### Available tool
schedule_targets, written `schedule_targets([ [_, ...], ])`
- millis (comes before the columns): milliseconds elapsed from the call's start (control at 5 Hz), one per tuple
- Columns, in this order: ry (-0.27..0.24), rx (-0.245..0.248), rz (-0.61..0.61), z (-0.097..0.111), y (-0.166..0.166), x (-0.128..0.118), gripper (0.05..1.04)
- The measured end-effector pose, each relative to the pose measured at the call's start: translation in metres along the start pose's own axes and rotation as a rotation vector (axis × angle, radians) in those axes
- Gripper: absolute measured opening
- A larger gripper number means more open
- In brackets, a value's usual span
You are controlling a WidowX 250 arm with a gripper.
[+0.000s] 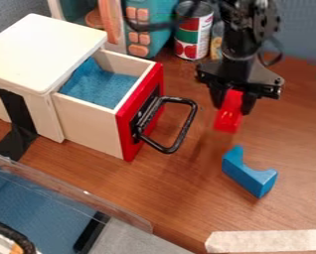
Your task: Take the red object from the drawer and put it on the middle part of the table
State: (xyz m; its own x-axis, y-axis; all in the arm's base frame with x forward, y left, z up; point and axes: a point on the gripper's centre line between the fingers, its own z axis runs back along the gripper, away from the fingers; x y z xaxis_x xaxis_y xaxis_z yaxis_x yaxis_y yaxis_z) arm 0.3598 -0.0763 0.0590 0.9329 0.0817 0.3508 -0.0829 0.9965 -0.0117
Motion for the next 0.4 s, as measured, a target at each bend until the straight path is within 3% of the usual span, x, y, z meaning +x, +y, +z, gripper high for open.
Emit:
schedule_targets([
  [200,0.038,0.009,0.024,-0.024,0.001,-0.001,0.509],
  [400,0.043,0.025,0.043,-0.039,0.001,0.003,0.509],
])
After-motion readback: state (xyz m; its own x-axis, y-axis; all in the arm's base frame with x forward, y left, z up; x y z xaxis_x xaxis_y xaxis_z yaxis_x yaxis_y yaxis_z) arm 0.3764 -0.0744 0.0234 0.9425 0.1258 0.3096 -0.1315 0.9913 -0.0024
